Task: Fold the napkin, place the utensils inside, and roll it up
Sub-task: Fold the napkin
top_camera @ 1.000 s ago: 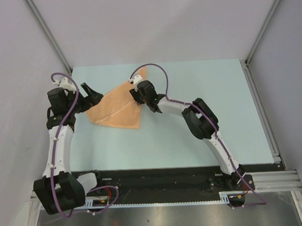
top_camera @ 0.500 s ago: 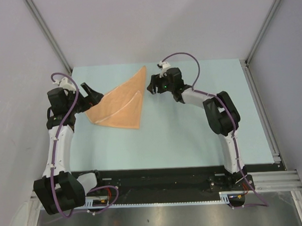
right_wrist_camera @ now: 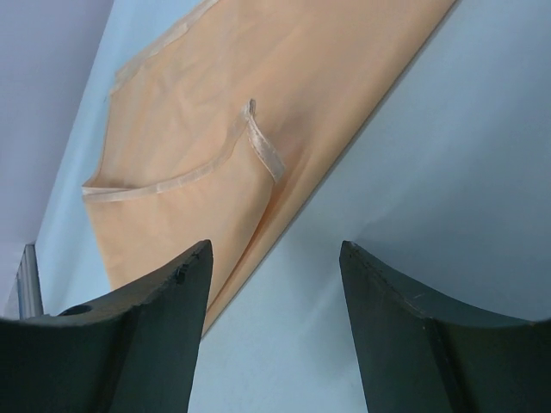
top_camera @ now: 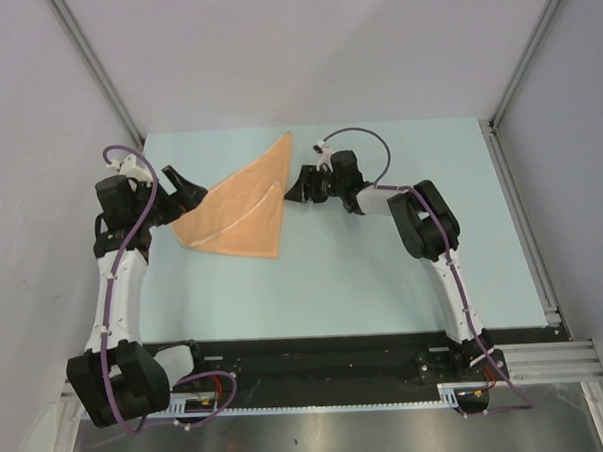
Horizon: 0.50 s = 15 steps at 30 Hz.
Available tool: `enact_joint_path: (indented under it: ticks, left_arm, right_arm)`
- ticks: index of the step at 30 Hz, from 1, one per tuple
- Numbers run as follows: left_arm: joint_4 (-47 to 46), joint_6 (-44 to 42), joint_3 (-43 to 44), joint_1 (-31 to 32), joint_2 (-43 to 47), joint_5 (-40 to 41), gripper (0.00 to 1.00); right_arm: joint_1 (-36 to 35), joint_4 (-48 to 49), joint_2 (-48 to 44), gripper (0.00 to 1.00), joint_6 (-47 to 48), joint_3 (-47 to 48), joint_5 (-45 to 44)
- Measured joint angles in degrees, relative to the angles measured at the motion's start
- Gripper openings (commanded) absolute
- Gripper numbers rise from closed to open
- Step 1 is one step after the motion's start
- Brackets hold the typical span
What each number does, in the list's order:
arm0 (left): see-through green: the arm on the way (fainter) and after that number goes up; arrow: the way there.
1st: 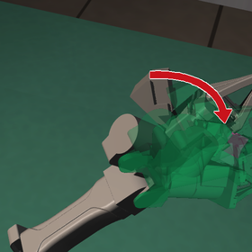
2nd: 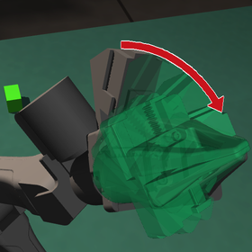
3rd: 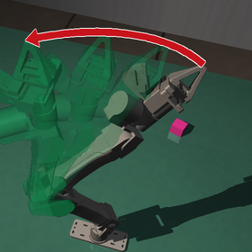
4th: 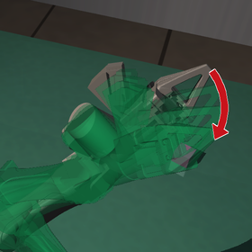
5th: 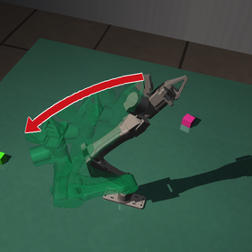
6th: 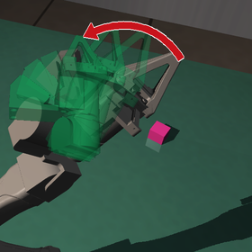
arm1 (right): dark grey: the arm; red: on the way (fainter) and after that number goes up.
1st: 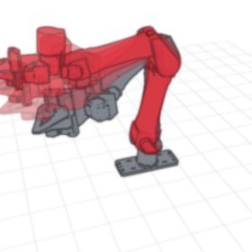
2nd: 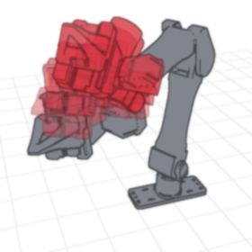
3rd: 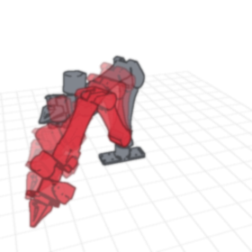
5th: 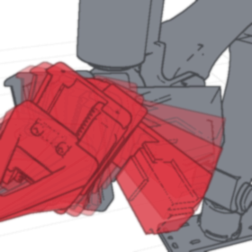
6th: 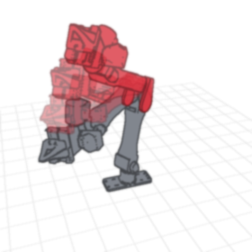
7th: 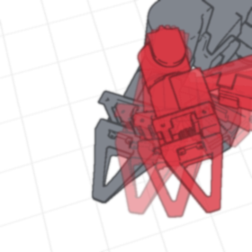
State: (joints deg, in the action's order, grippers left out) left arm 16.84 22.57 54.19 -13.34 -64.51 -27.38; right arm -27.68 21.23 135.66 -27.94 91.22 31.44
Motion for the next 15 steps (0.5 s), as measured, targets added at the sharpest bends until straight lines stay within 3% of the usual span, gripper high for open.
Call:
enact_joint_path:
  ticks: [15]
  left_arm:
    - [0.0, 0.5, -0.1, 0.0, 0.0, -0.1, 1.0]
  right_arm:
    - [0.0, 1.3, 9.0, 0.6, -12.7, 12.2, -7.0]
